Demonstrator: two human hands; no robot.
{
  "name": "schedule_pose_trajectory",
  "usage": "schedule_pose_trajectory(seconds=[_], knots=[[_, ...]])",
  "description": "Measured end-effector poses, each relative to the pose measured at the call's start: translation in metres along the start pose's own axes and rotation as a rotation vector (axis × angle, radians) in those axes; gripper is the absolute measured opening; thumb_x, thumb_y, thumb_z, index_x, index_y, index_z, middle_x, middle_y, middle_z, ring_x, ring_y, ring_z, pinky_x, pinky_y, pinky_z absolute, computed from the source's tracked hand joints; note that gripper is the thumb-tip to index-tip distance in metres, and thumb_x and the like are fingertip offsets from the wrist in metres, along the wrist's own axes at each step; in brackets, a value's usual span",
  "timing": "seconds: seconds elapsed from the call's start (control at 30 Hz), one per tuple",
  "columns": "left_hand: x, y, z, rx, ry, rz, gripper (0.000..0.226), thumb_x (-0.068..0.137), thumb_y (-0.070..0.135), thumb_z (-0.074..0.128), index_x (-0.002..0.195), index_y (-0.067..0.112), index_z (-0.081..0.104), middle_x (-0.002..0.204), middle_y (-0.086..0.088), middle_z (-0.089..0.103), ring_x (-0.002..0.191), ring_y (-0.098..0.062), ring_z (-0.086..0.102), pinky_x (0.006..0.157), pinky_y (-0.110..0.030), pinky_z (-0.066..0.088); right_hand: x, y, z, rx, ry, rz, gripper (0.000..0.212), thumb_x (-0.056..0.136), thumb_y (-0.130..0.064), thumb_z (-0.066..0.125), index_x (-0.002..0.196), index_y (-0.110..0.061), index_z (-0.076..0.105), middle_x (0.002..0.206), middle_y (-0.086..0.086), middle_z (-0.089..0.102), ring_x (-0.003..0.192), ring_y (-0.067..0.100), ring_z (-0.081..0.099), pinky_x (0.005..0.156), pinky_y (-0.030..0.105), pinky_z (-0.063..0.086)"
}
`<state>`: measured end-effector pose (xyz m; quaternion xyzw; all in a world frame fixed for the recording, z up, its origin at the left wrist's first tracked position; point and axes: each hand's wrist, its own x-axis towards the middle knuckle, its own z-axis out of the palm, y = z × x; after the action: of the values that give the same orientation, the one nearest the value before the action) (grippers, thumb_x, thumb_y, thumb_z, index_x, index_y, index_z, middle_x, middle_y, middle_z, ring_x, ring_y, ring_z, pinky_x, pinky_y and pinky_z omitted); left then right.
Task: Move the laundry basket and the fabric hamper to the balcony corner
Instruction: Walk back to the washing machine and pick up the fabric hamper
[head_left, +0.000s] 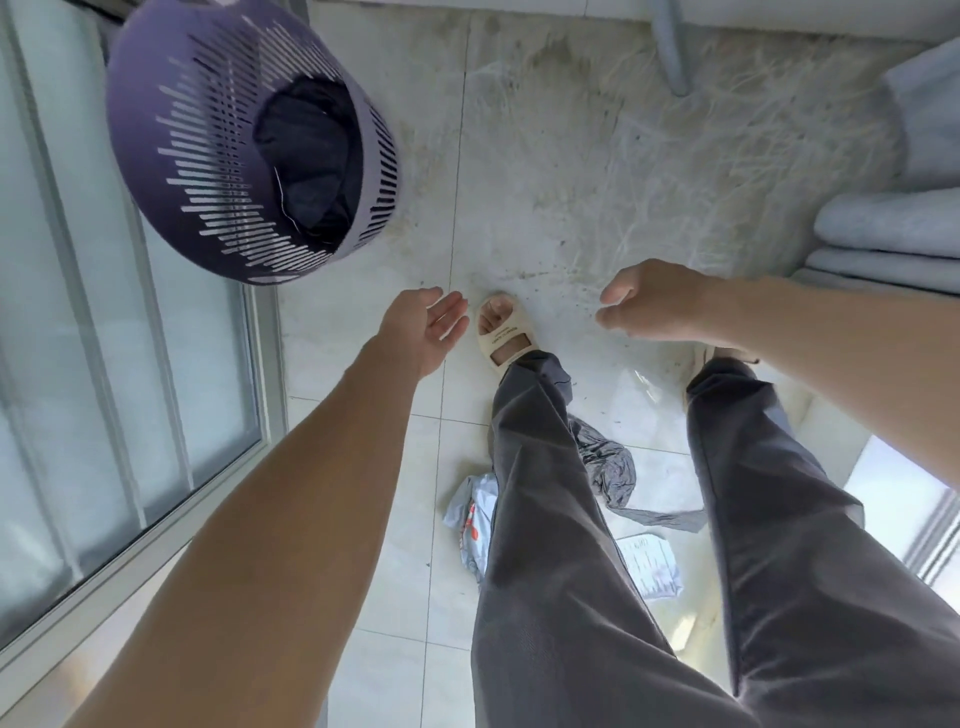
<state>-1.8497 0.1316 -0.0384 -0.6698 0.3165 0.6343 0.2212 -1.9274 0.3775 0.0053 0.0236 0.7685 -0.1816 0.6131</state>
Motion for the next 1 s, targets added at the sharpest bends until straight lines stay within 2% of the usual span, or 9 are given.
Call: schedule_pose_trajectory(seconds=[0.2,0.33,0.43,0.5,0.57,0.7,0.87,0.93,1.0], knots=[[-0.026,-0.045,0.073,0.175,-0.049,-0.020,0.034,0.099,0.010,0.049,0.132,0.002,0.052,0.123,-0.013,0.066,0.112,-0.025,0.064,0.098,-0.036,0.051,-0.033,0.080,-0.018,0.095,0.060,0.059,0.038,0.094,-0.030,0.060,0.129,-0.015,0.062,0.131,0.007,0.062,0.120,0.026,0.057,0.092,0.029,0.044],[-0.045,-0.082,0.131,0.318,-0.086,-0.017,0.033,0.100,0.009,0.045,0.132,0.002,0.052,0.123,-0.013,0.065,0.109,-0.025,0.064,0.094,-0.035,0.052,-0.058,0.137,-0.024,0.189,0.075,0.111,0.018,0.091,-0.026,0.060,0.099,-0.013,0.069,0.102,0.009,0.067,0.106,0.028,0.062,0.079,0.029,0.046],[-0.059,-0.111,0.170,0.468,-0.100,-0.001,0.033,0.102,0.010,0.042,0.133,0.002,0.052,0.127,-0.014,0.065,0.107,-0.024,0.064,0.093,-0.035,0.051,-0.074,0.169,-0.025,0.240,0.097,0.145,0.027,0.090,-0.024,0.060,0.110,-0.009,0.071,0.107,0.015,0.067,0.103,0.028,0.062,0.082,0.030,0.049],[-0.068,-0.132,0.196,0.561,-0.099,0.003,0.032,0.103,0.011,0.040,0.131,0.003,0.053,0.127,-0.015,0.065,0.111,-0.025,0.064,0.091,-0.035,0.052,-0.085,0.189,-0.025,0.279,0.087,0.150,0.029,0.090,-0.023,0.058,0.113,-0.011,0.070,0.102,0.010,0.070,0.095,0.024,0.061,0.074,0.029,0.047],[-0.078,-0.150,0.219,0.641,-0.096,0.006,0.031,0.103,0.011,0.039,0.128,0.004,0.055,0.128,-0.014,0.065,0.115,-0.026,0.064,0.088,-0.035,0.053,-0.094,0.206,-0.025,0.338,0.083,0.154,0.028,0.090,-0.021,0.055,0.111,-0.011,0.069,0.090,0.009,0.068,0.088,0.024,0.062,0.066,0.028,0.045],[-0.102,-0.183,0.257,0.739,-0.098,0.004,0.031,0.103,0.012,0.040,0.128,0.004,0.056,0.127,-0.015,0.065,0.116,-0.026,0.064,0.093,-0.036,0.052,-0.118,0.233,-0.032,0.391,0.111,0.158,0.019,0.086,-0.017,0.053,0.094,-0.010,0.068,0.088,0.014,0.070,0.088,0.031,0.066,0.067,0.030,0.047],[-0.128,-0.208,0.281,0.740,-0.150,0.027,0.031,0.103,0.013,0.039,0.127,0.005,0.057,0.126,-0.015,0.066,0.115,-0.026,0.064,0.095,-0.036,0.051,-0.136,0.256,-0.039,0.317,0.155,0.193,0.024,0.090,-0.022,0.052,0.101,-0.009,0.069,0.086,0.007,0.066,0.080,0.024,0.060,0.054,0.025,0.037],[-0.139,-0.217,0.280,0.759,-0.182,-0.001,0.031,0.104,0.014,0.038,0.127,0.005,0.056,0.118,-0.014,0.068,0.108,-0.026,0.066,0.092,-0.036,0.052,-0.141,0.262,-0.042,0.335,0.208,0.211,0.022,0.089,-0.024,0.053,0.097,-0.009,0.067,0.082,0.007,0.061,0.077,0.024,0.056,0.051,0.024,0.034],[-0.152,-0.222,0.272,0.849,-0.168,-0.009,0.028,0.102,0.017,0.042,0.123,0.008,0.058,0.105,-0.010,0.069,0.093,-0.023,0.067,0.080,-0.033,0.054,-0.150,0.263,-0.047,0.397,0.249,0.209,0.021,0.085,-0.021,0.054,0.090,-0.007,0.069,0.080,0.009,0.067,0.078,0.027,0.063,0.057,0.027,0.044]])
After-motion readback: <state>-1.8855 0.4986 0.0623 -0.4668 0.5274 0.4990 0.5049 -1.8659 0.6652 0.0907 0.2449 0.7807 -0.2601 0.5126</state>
